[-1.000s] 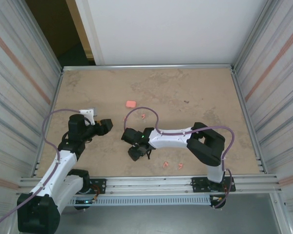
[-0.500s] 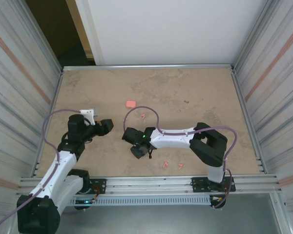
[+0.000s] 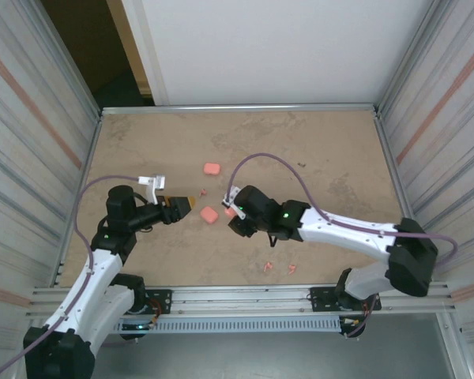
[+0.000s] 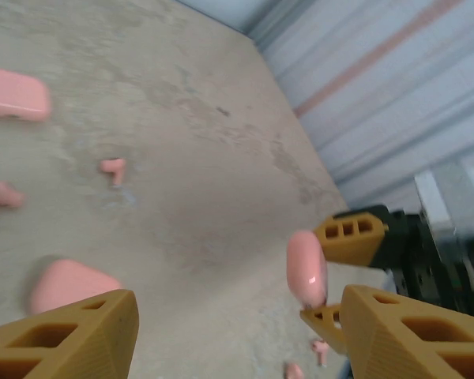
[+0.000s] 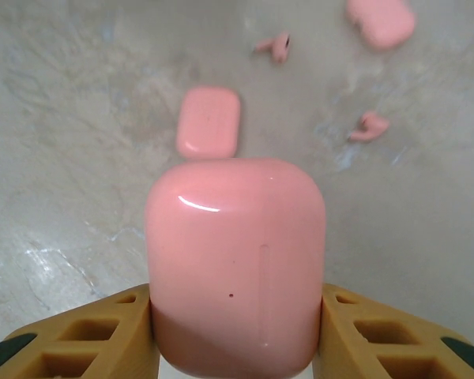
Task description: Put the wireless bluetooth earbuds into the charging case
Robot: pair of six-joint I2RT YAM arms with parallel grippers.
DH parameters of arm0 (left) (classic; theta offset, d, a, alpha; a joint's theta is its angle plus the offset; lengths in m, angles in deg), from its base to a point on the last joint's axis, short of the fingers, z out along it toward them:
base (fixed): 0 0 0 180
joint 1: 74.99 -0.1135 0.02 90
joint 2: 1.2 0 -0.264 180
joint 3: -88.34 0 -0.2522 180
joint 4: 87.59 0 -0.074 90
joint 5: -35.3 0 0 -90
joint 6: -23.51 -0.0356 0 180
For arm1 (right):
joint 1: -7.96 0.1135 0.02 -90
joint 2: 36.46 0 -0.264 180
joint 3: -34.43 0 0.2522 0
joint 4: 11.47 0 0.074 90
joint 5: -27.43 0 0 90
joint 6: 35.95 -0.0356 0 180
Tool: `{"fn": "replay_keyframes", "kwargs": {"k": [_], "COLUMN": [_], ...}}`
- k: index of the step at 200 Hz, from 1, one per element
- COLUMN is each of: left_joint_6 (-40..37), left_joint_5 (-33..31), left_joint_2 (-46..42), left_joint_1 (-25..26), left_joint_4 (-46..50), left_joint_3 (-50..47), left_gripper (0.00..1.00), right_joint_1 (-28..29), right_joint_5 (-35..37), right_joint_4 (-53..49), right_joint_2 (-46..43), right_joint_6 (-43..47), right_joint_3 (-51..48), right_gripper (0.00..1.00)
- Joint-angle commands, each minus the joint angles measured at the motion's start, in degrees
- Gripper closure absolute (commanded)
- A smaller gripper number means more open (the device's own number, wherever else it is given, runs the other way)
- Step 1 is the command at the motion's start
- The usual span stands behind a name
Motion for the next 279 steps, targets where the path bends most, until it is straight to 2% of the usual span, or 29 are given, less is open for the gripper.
{"fn": "replay_keyframes", "kwargs": {"k": [1, 70, 148, 279], "left_joint_6": [1.27, -1.17, -3.19, -3.75], "left_joint_5": [4.90, 0.67, -1.91, -2.94], "left_joint_2": [-0.84, 4.22, 11.97, 18.50], "left_joint_1": [3.67, 16.31, 22.06, 25.60], "left_joint_4": [-2.76, -5.68, -8.03, -10.97], "left_joint_3": [2.95, 7.48, 11.19, 13.00], "left_gripper": [0.30, 0.26, 0.27, 0.54], "right_joint_1": [-0.78, -0.92, -0.41, 0.47], "right_joint_5": [1.01, 0.66, 0.22, 0.22], "right_joint_4": [5.85, 7.09, 6.97, 8.06], "right_joint_2": [-5.53, -12.10, -12.83, -12.74], "right_joint_6": [7.54, 14.96, 15.27, 15.39], "right_joint_3": [-2.39, -3.59, -4.16, -4.33], "right_gripper": [0.54, 0.54, 0.54, 0.54]}}
